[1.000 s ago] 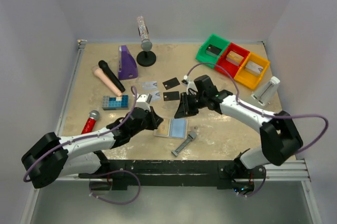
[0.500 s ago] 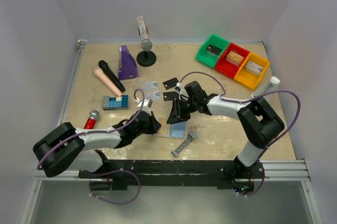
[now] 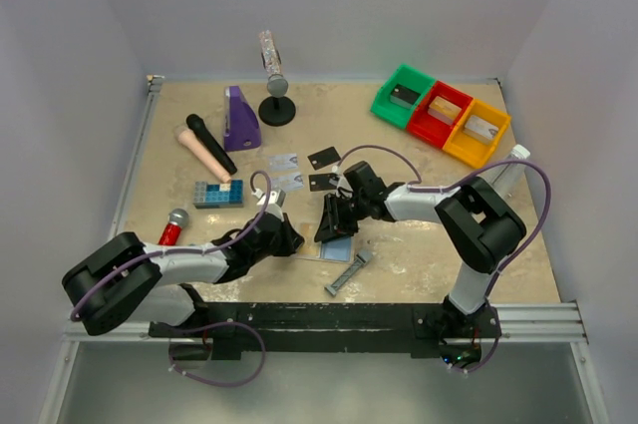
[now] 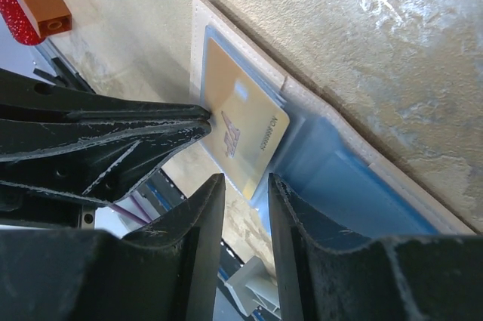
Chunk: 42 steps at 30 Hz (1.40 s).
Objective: Take the credit cards out of the card holder
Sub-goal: Remove the credit card from the card holder.
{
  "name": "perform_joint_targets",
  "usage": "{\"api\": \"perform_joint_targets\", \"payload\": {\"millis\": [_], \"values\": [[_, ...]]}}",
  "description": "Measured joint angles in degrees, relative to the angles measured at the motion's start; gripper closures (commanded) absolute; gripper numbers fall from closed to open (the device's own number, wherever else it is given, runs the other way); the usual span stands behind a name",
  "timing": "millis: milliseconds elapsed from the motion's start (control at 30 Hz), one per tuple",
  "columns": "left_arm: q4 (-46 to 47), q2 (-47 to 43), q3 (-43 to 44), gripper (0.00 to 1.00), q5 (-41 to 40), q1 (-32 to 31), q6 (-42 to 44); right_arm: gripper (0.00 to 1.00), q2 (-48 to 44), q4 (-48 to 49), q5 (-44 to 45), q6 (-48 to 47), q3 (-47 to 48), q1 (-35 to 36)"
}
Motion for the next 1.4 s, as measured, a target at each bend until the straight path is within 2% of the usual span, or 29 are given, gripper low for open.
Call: {"api": "perform_joint_targets", "payload": {"millis": [533,967,1233,1333,1400], "values": [[2.67,0.59,-1.11,1.0,-0.17,0.0,-1.9,0.64,1.2,2.73,0.0,2.14,-0.5,0.0],[4.02,-0.17,-2.67,1.0,-0.74,0.11,-4.26,0.64,1.2,10.73,-1.57,6.58,-3.87,-0.07],[1.22,-2.6,-3.43,0.84,-2.03,0.22,-4.42,0.64,1.2,12.87,-1.73,7.63,-3.96,-0.07],[-0.11,-3.41,-3.58,0.84,-2.21,0.24,-4.46,0.64,1.2,12.87,-1.73,7.65,-3.96,-0.07],[-0.48,-3.65,-3.58,0.87,-2.25,0.24,-4.46,0.64,1.2,13.07,-1.75,7.72,-3.96,-0.07]]}}
